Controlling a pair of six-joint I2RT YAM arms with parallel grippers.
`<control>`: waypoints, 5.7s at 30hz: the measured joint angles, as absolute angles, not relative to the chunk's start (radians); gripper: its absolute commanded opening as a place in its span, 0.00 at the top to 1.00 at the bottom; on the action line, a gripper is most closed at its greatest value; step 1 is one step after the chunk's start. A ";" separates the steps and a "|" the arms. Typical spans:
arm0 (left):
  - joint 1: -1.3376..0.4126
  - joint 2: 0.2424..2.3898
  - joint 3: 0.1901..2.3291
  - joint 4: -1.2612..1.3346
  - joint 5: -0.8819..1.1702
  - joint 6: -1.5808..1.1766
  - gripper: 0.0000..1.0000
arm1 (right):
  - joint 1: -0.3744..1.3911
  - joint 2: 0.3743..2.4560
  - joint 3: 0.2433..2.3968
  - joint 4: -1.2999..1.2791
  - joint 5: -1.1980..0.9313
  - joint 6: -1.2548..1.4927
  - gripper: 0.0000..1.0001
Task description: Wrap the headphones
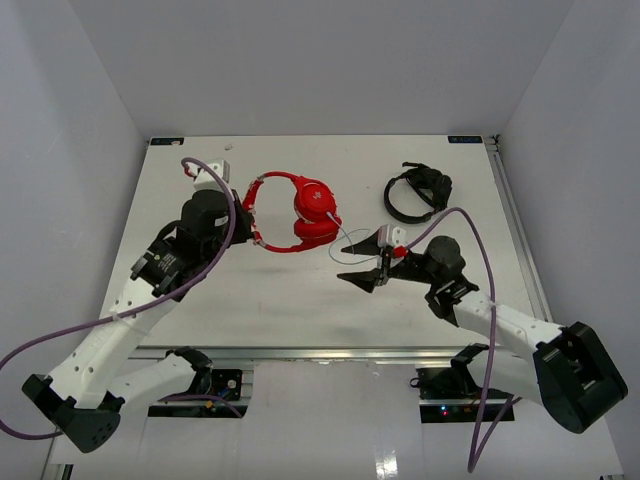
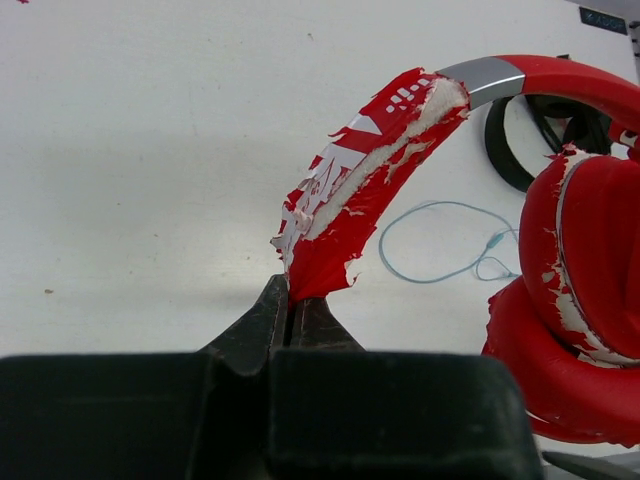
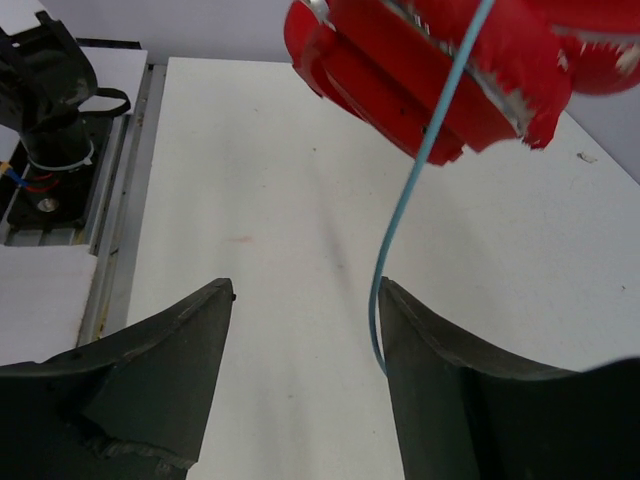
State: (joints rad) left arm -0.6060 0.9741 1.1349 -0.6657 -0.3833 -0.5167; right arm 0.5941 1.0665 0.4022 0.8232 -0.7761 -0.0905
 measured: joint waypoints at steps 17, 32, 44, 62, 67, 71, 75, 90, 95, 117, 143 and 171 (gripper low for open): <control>-0.606 0.978 1.445 -0.711 -0.320 -0.527 1.00 | 0.594 1.394 0.571 1.084 -0.734 -0.106 0.48; -0.606 0.978 1.501 -0.712 -0.307 -0.562 1.00 | 0.594 1.594 0.587 1.278 -0.820 0.114 0.46; -0.606 0.986 1.488 -0.710 -0.352 -0.539 1.00 | 0.592 1.496 0.523 1.285 -0.728 0.096 0.36; -0.606 0.984 1.478 -0.671 -0.354 -0.532 1.00 | 0.576 1.518 0.534 1.300 -0.927 0.220 0.27; -0.606 0.985 1.464 -0.654 -0.352 -0.532 1.00 | 0.598 1.575 0.551 1.301 -0.954 0.275 0.27; -0.606 0.987 1.463 -0.654 -0.351 -0.531 1.00 | 0.610 1.581 0.551 1.302 -0.969 0.295 0.26; -0.606 0.987 1.463 -0.650 -0.350 -0.530 1.00 | 0.610 1.581 0.551 1.305 -0.978 0.299 0.25; -0.606 0.987 1.463 -0.650 -0.351 -0.484 1.00 | 0.561 1.581 0.589 1.309 -1.155 0.309 0.17; -0.606 0.987 1.463 -0.649 -0.351 -0.480 1.00 | 0.559 1.581 0.621 1.310 -1.191 0.332 0.16; -0.606 0.991 1.416 -0.557 -0.352 -0.477 1.00 | 0.679 1.673 0.633 1.312 -1.121 0.371 0.17; -0.606 0.868 1.360 -0.486 -0.386 -0.543 1.00 | 0.713 1.872 0.672 1.312 -0.966 0.482 0.92; -0.605 0.627 1.118 -0.673 0.182 -0.463 1.00 | 0.458 1.600 0.816 1.249 -0.771 0.431 0.92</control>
